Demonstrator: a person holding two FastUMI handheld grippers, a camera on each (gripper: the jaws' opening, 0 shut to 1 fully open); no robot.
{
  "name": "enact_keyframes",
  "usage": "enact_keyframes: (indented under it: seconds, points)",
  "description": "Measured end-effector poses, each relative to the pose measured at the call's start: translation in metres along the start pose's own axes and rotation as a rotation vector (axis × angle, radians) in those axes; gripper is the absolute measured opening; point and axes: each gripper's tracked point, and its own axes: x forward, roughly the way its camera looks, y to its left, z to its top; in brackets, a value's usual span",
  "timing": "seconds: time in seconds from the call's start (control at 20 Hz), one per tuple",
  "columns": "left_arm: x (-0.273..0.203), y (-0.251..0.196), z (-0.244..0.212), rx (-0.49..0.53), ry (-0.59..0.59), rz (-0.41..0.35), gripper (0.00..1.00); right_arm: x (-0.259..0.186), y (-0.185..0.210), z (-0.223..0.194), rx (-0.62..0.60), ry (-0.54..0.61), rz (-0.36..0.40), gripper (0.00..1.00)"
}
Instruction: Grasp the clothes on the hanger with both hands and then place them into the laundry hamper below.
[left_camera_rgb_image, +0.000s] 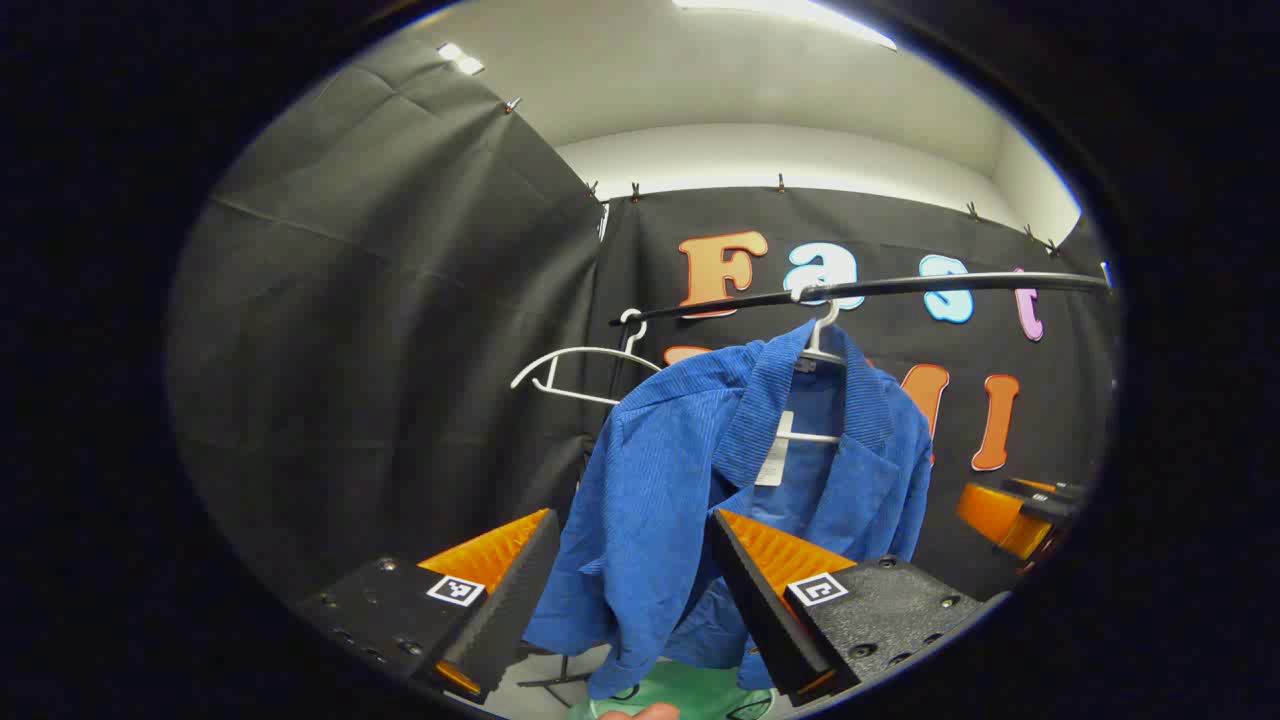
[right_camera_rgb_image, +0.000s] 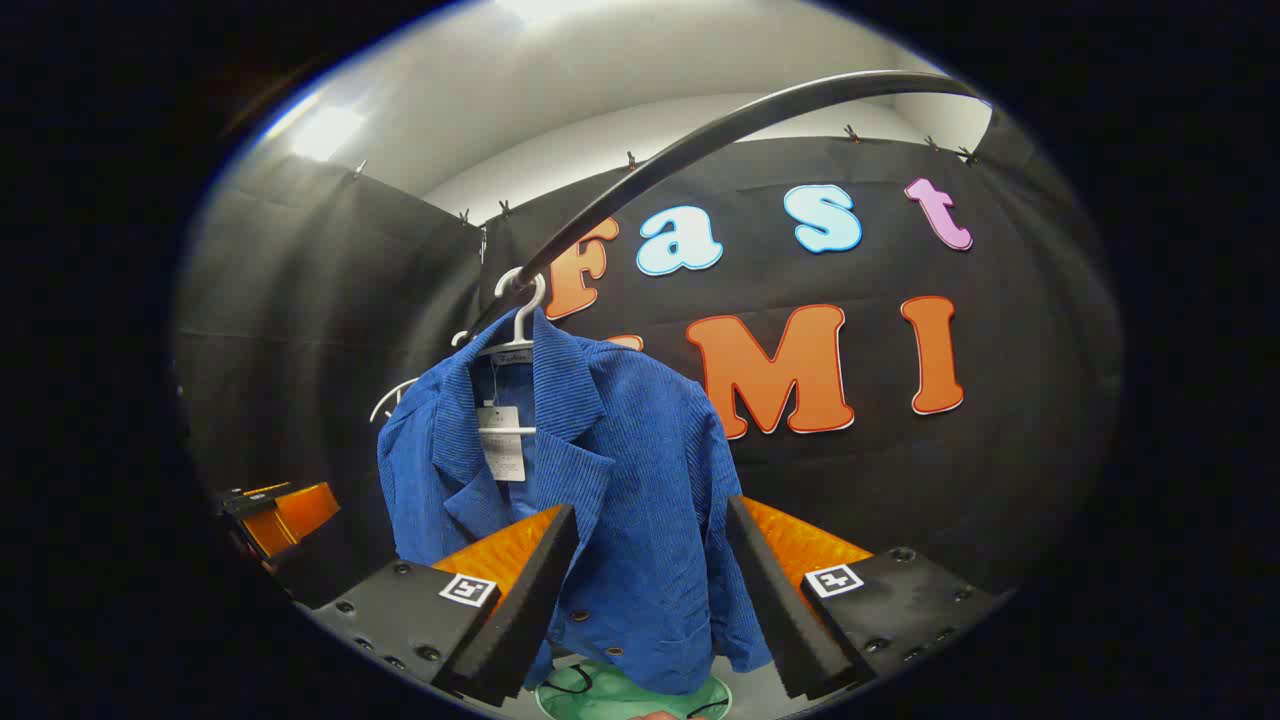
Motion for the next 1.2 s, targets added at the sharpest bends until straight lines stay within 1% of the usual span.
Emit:
enact_keyframes:
  seconds: [0.05,0.1,0.15,0.25,0.3,0.7,0.75,0.8,0.9,0.95,1.0,1.15,1.2]
  points:
    - [-0.001,0.0,0.001,-0.002,-0.005,-0.003,0.95,0.0,0.002,-0.001,0.003,0.004,0.005,0.97]
    - [-0.003,-0.001,0.003,0.008,-0.014,-0.005,0.92,-0.001,0.003,-0.002,0.005,0.004,0.009,0.97]
    - [-0.003,-0.002,0.005,0.023,-0.024,-0.007,0.95,-0.003,0.003,-0.003,0.006,0.002,0.01,0.97]
    - [0.0,-0.002,0.008,0.045,-0.032,-0.01,0.95,-0.002,0.002,-0.001,0.003,-0.006,0.01,0.97]
    - [0.001,-0.002,0.01,0.046,-0.035,-0.013,0.92,-0.002,0.002,0.0,0.002,-0.012,0.009,0.97]
    - [0.002,-0.001,0.013,0.038,-0.042,-0.007,0.92,-0.002,0.001,0.008,-0.019,-0.045,0.018,0.97]
    - [0.002,-0.001,0.013,0.039,-0.041,-0.004,0.92,-0.003,0.001,0.007,-0.019,-0.047,0.016,0.89]
    - [0.001,0.001,0.012,0.041,-0.041,-0.001,0.95,-0.003,0.001,0.007,-0.016,-0.048,0.016,0.89]
    - [0.0,0.003,0.012,0.041,-0.041,0.005,0.95,-0.002,0.004,0.006,-0.013,-0.045,0.023,0.89]
    - [0.001,0.004,0.012,0.04,-0.04,0.008,0.95,-0.002,0.004,0.004,-0.013,-0.043,0.027,0.97]
    - [0.0,0.006,0.011,0.04,-0.039,0.013,0.95,-0.002,0.004,0.004,-0.012,-0.042,0.028,0.89]
    - [-0.001,0.01,0.013,0.04,-0.043,0.025,0.95,0.0,0.005,0.003,-0.01,-0.041,0.03,0.89]
    - [-0.002,0.012,0.013,0.041,-0.044,0.029,0.95,-0.001,0.005,0.002,-0.009,-0.042,0.032,0.97]
